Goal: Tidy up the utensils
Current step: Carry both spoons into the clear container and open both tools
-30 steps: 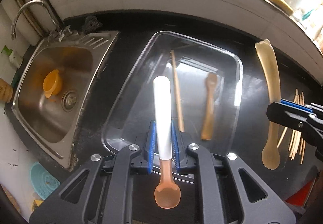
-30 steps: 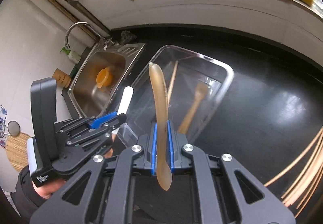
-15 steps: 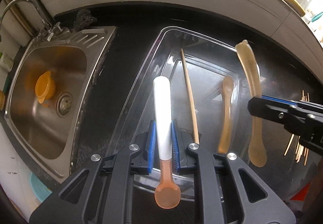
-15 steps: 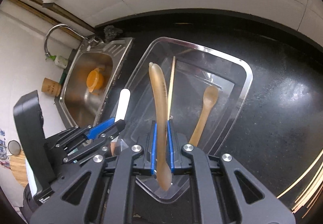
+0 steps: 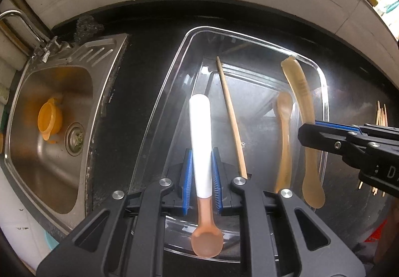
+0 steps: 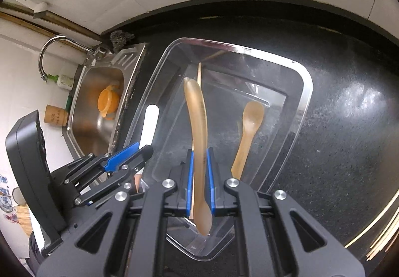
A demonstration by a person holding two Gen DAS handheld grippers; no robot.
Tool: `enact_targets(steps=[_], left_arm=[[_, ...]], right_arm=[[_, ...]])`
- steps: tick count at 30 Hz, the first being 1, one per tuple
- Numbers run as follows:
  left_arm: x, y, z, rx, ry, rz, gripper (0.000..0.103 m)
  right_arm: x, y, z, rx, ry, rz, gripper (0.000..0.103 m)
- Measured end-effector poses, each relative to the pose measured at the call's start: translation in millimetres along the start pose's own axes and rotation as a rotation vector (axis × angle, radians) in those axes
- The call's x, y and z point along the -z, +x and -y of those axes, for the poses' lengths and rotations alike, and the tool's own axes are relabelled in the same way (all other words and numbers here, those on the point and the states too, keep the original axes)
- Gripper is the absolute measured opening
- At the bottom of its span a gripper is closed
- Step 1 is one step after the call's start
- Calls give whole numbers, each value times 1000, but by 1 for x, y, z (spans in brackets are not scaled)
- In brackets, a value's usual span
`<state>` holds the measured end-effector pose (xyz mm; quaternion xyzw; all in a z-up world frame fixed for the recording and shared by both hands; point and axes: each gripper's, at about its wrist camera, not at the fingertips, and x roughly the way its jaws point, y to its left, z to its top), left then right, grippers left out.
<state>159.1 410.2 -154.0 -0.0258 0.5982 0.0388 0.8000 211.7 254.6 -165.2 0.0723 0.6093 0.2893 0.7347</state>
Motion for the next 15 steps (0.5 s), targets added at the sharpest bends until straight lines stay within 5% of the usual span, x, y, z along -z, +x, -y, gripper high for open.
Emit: enact_targets(steps=[15], left_arm=[[-1, 6, 2, -9, 11, -8, 15]], right_arm=[[-1, -1, -1, 35, -5, 18, 11]])
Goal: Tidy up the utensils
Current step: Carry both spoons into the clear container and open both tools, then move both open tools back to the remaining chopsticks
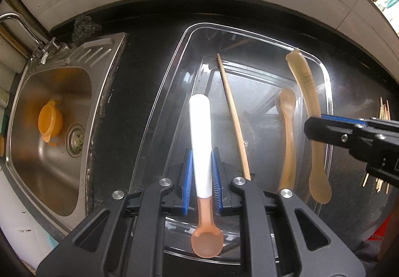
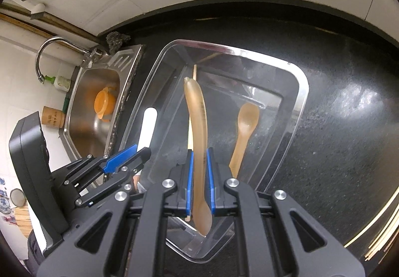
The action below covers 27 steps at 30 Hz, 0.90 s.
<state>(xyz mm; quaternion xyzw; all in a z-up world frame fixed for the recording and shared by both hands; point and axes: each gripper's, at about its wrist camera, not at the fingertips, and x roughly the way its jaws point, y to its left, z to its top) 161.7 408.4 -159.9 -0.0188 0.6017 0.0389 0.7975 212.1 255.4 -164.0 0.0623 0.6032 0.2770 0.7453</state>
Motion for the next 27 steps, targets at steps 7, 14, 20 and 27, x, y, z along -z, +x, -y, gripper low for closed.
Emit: enact_targets(steps=[7, 14, 20, 27], left_arm=[[1, -7, -7, -45, -22, 14, 89], [4, -17, -4, -29, -25, 19, 89], [12, -26, 15, -36, 4, 23, 89], [34, -56, 64, -12, 46, 50, 94]], right_arm=[[-7, -31, 25, 51, 66, 94, 69], [8, -58, 52, 48, 96, 126, 69], [35, -83, 68, 49, 92, 139, 71], [83, -141, 106, 123, 83, 216, 80]])
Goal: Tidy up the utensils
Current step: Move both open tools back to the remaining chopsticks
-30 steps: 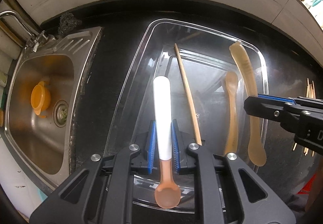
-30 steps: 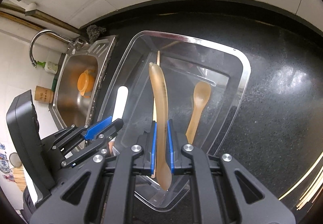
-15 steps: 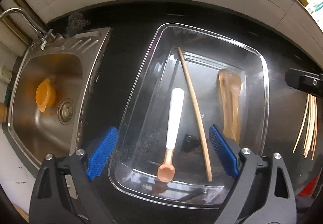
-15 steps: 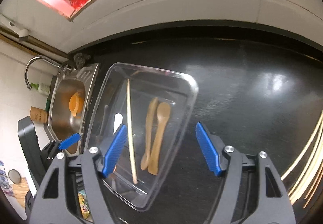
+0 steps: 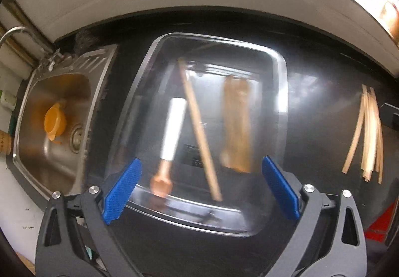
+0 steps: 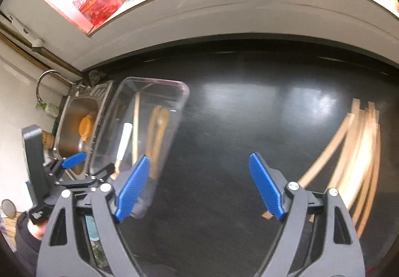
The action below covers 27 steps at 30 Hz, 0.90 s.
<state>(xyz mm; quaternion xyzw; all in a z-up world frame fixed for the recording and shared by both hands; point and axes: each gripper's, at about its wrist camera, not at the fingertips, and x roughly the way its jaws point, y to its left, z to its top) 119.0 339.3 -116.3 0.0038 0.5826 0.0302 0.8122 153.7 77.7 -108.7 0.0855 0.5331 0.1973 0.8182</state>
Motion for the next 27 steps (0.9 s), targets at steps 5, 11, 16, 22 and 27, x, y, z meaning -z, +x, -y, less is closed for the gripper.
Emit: enact_targets(steps=[5, 11, 16, 22, 27], left_arm=[[10, -16, 63, 49, 80, 19, 94], [33, -24, 161, 95, 223, 12, 94], [53, -30, 225, 119, 289, 1, 94], [68, -34, 268, 115, 333, -4, 94], [75, -33, 281, 96, 326, -15, 94]], right_arm=[[33, -40, 61, 56, 64, 34, 81], [89, -81, 143, 122, 178, 24, 82], [125, -115, 196, 159, 229, 29, 82], [153, -132, 232, 173, 240, 12, 82], [160, -136, 245, 167, 223, 4, 82]])
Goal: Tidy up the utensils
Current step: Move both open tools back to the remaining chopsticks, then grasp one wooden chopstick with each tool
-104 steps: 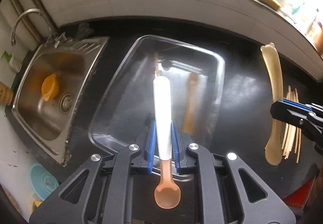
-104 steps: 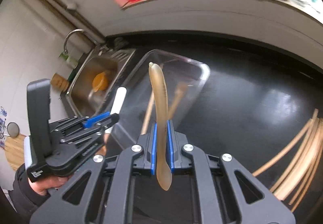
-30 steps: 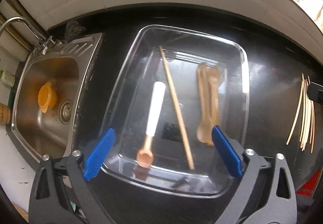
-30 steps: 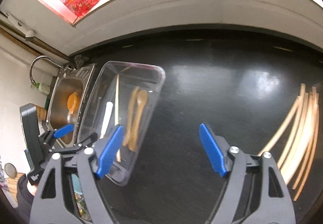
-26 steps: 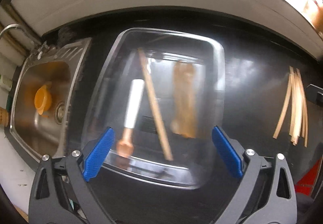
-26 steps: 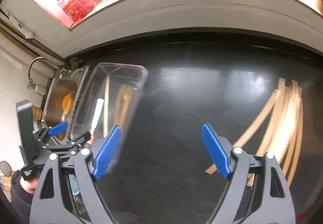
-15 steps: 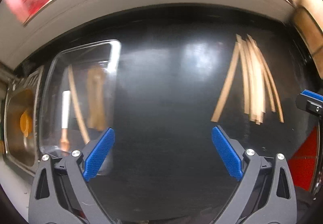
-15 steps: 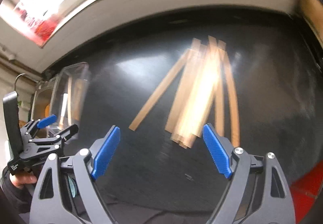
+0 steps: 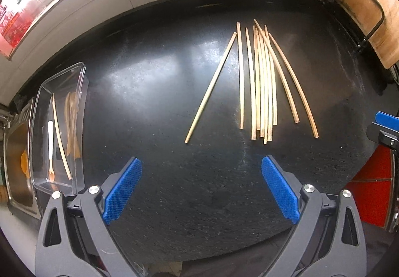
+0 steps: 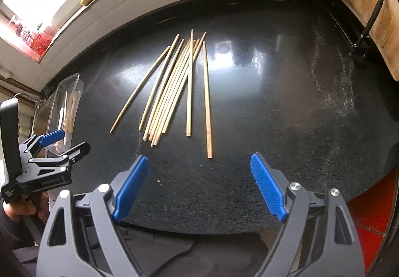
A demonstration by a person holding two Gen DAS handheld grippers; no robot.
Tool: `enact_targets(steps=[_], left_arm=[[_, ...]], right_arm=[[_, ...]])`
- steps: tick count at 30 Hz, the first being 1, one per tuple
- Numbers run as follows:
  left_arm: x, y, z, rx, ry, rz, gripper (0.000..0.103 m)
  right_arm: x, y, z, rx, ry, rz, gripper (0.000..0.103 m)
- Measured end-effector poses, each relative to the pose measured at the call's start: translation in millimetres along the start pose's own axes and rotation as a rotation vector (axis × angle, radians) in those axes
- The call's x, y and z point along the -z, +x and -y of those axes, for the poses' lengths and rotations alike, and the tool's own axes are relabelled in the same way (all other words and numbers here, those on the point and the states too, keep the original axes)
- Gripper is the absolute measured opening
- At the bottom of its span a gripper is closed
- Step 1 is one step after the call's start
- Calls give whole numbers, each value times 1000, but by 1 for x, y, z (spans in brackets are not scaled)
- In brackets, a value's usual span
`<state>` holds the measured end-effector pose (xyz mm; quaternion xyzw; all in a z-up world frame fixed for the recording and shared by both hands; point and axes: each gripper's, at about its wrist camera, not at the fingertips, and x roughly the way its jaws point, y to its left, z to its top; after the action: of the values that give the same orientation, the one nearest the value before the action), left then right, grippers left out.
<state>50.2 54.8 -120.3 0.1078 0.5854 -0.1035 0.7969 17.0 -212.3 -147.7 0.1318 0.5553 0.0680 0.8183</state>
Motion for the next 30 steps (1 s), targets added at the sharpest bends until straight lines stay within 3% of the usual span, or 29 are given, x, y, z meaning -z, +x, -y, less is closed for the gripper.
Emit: enact_targets(steps=[7, 17, 22, 30], left_arm=[[1, 14, 0, -8, 28, 5, 94], [16, 101, -27, 10, 121, -58, 94], [2, 114, -36, 60, 112, -34, 97], [-42, 123, -29, 82, 176, 15, 97]], right_arm=[[1, 21, -2, 44, -78, -39, 82], [32, 110, 9, 171, -166, -173, 82], [25, 121, 3, 215, -192, -131, 84], [-19, 133, 2, 219, -166, -80, 84]])
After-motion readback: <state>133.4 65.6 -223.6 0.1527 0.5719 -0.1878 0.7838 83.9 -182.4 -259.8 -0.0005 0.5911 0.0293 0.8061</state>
